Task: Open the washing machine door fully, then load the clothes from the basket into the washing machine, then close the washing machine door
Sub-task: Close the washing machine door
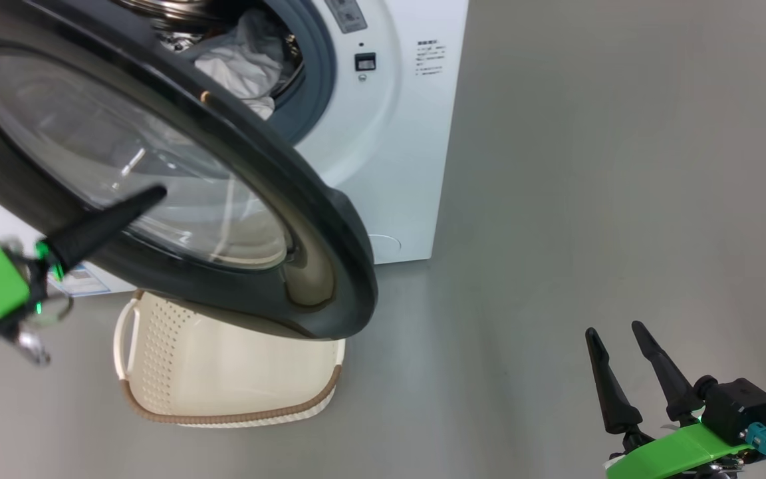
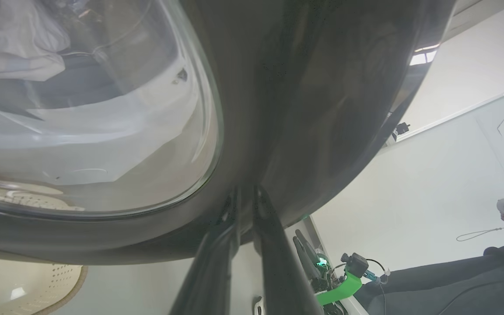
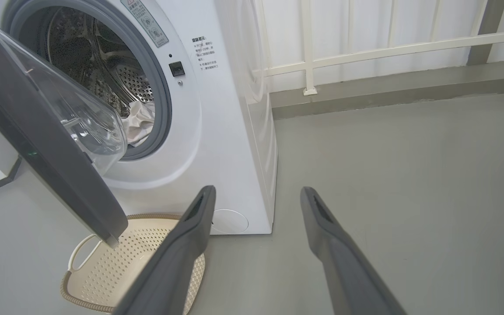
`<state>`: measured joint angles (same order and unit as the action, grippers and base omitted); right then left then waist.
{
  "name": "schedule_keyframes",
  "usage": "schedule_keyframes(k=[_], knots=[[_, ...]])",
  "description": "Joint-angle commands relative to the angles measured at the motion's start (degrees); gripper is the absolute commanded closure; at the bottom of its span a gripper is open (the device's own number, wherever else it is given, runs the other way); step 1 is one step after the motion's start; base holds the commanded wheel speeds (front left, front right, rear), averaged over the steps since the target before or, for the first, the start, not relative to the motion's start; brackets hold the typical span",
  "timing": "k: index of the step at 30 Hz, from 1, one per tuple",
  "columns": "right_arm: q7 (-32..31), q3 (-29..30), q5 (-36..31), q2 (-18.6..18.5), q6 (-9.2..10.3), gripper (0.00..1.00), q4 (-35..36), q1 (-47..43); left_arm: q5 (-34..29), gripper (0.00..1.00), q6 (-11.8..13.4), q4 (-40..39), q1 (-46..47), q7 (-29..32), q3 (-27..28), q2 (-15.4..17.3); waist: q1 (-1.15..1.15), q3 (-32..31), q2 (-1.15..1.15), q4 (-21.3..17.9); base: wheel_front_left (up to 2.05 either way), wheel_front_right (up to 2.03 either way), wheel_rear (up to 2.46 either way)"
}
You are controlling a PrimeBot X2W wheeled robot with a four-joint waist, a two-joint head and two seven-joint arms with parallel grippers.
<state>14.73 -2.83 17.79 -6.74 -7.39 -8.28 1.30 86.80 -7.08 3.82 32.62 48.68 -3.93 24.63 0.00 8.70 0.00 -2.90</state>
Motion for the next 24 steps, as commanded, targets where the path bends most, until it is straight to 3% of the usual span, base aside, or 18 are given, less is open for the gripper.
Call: schedule_keyframes(k=[1,2,3,10,24], knots=[[0.27,-1.06,-0.47,-0.33,-0.1,0.0,1.56,1.34,-0.76,0.54,-0.41,-1.84,-1.09,-0.97,3.02,3.15,0.0,-0.28,0.0,0.6,0.0,0.0,0.0],[0.27,-1.02,-0.45,-0.38,-0.1,0.0,1.59,1.27,-0.94,0.15,-0.41,-2.15,-2.39,-1.32,3.17,3.3,0.0,-0.32,0.0,0.78,0.0,0.0,0.0],[0.27,-0.98,-0.44,-0.44,-0.1,0.0,1.6,1.21,-1.38,0.0,-0.41,-2.51,-3.71,-1.91,3.33,3.48,0.0,-0.35,0.0,0.97,0.0,0.0,0.0],[0.27,-0.54,-0.4,-1.04,-0.1,0.0,1.72,0.98,-3.45,0.0,-0.41,-3.84,-12.1,-6.44,2.97,2.96,0.0,-0.32,0.0,2.28,0.0,0.0,0.0],[0.27,0.88,-0.15,-2.99,-0.1,0.0,1.63,-0.33,-7.02,0.0,-0.41,0.15,-23.13,-22.86,-0.81,2.05,0.0,0.14,0.0,3.21,0.0,0.0,0.0]])
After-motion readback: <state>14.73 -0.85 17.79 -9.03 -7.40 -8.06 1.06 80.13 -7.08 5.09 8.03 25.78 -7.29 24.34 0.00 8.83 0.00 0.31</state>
